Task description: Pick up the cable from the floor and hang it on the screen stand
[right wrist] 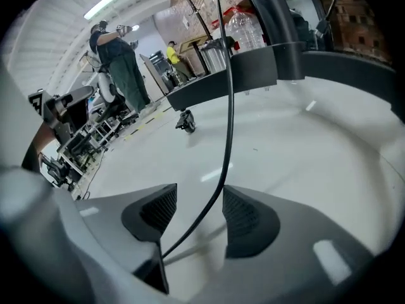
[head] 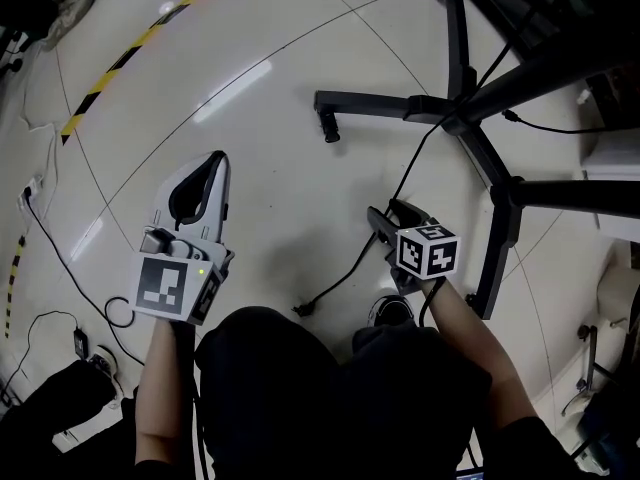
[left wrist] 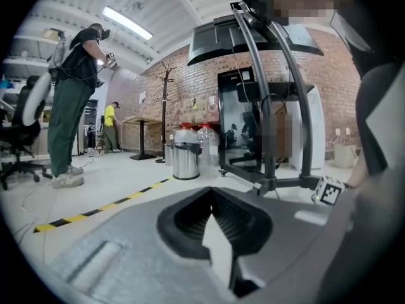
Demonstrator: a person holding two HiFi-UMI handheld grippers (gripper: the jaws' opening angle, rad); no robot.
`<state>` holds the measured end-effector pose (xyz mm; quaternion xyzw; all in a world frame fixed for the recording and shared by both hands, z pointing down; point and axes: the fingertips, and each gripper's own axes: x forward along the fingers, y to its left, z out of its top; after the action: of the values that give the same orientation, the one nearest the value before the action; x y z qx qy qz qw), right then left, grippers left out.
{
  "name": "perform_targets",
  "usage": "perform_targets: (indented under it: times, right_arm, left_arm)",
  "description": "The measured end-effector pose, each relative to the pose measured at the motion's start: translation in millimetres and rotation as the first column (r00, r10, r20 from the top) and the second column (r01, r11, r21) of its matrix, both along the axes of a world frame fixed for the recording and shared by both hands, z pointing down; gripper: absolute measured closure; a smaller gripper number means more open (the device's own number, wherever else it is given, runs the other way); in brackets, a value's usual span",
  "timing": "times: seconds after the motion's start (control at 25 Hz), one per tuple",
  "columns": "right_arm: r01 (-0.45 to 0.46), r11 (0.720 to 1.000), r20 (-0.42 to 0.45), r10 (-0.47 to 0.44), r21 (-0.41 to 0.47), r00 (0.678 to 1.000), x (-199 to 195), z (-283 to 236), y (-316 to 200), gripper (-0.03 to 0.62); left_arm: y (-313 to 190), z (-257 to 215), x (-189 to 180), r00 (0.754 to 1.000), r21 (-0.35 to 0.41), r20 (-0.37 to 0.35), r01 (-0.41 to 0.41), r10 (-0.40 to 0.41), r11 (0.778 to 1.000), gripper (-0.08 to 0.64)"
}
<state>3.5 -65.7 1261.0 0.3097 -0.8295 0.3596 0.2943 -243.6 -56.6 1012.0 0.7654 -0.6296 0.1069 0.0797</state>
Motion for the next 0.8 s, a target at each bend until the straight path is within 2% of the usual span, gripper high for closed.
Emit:
perform_targets:
  times: [0.16,0.24,0.28,0.36,0.48,0.6,0.8]
  right_arm:
    - [0.020,0.999,0.026,-0.020,-0.028,0.999,-6,1,16,0.379]
    - [0.042,0.999,0.014,-0.042,-0.034,0.999,-8,6,22,0.402]
    - [0.048,0.998,0.007,-0.047,-0.036,0.999,-9,9,24,0.418]
    - [0.045,0.998,0.001,-0.045,-0.041,0.999,-10,12,26,0.511]
    - [0.041,0.998,0.038,-0.039,-0.041,0.999,-14,7,25,0.537]
    - [0.051,0.999,0.083,-0.049,-0.012,0.995,-21,-9,23,0.563]
    - [0.120,0.989,0.178,-0.133,0.085,0.975,-35,-57,16,0.577]
  left_arm:
    - [4,4,-3,1.000,-0.033,-0.004,0.019,-0.020,0.999,0.554]
    - [5,4,-5,1.000,-0.020,-0.005,0.015,-0.015,1.000,0.554]
    - [5,4,-5,1.000,-0.009,-0.005,0.010,-0.010,1.000,0.554]
    - [6,5,-6,1.000,0.002,-0.004,0.004,-0.004,1.000,0.554]
    - [7,9,-8,1.000,-0.041,-0.001,0.024,-0.024,0.999,0.554]
    - [8,7,-13,0.999,-0.038,-0.006,0.040,-0.040,0.998,0.554]
    - [10,-6,-27,0.998,0.027,-0.021,0.066,-0.066,0.997,0.555]
